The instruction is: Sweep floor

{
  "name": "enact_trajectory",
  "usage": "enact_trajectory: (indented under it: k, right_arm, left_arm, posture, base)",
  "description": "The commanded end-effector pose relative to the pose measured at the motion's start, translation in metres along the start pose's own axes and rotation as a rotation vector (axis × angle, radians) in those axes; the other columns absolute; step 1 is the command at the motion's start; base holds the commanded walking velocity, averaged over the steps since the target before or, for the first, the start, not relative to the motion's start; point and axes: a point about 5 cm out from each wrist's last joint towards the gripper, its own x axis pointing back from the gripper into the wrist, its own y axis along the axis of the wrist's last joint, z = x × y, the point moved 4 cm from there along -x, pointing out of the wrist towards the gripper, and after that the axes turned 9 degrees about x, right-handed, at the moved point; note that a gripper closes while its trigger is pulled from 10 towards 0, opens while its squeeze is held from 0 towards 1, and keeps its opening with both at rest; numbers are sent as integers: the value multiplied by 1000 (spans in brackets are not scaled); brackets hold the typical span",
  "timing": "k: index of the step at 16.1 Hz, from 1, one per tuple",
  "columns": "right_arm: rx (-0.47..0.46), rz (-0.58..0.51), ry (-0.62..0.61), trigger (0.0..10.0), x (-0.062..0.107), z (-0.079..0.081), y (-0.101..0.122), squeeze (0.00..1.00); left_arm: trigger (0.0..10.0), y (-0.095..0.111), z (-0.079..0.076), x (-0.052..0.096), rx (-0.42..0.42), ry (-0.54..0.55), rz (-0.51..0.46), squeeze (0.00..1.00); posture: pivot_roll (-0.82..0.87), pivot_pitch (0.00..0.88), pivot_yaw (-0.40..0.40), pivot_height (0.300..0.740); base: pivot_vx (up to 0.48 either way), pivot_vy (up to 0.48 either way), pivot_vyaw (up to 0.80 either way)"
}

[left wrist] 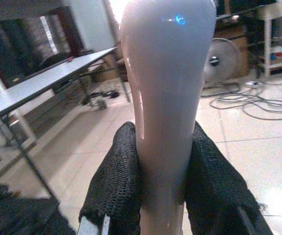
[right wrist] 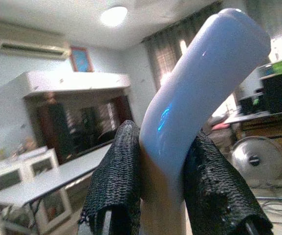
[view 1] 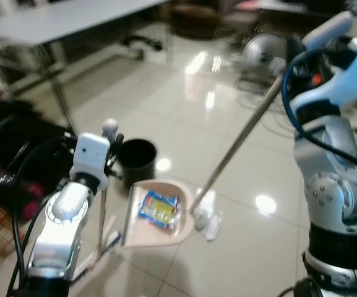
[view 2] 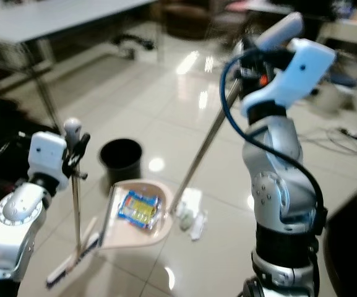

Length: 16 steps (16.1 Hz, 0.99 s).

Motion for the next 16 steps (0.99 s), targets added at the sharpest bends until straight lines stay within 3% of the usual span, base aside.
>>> enact_trajectory:
  k: [1, 5, 16]
  right_arm:
    - [-8, -26, -12, 10000, -2, -3, 9, 0]
    - [-47, -32, -26, 10000, -3, -5, 10, 0]
    - [-73, -45, -25, 10000, -8, -6, 15, 0]
  left_arm:
    - [10000, 14, -1, -6, -21, -5, -49, 0]
    - [10000, 13, 1, -6, -18, 3, -48, 0]
    - [10000, 8, 8, -3, -25, 32, -34, 0]
  posture:
    - [33, 0, -3, 740]
    - [34, 0, -5, 740]
    - [36, 0, -11, 740]
  base:
    - [360, 0, 513]
    - [357, 0, 498]
    - [359, 0, 0]
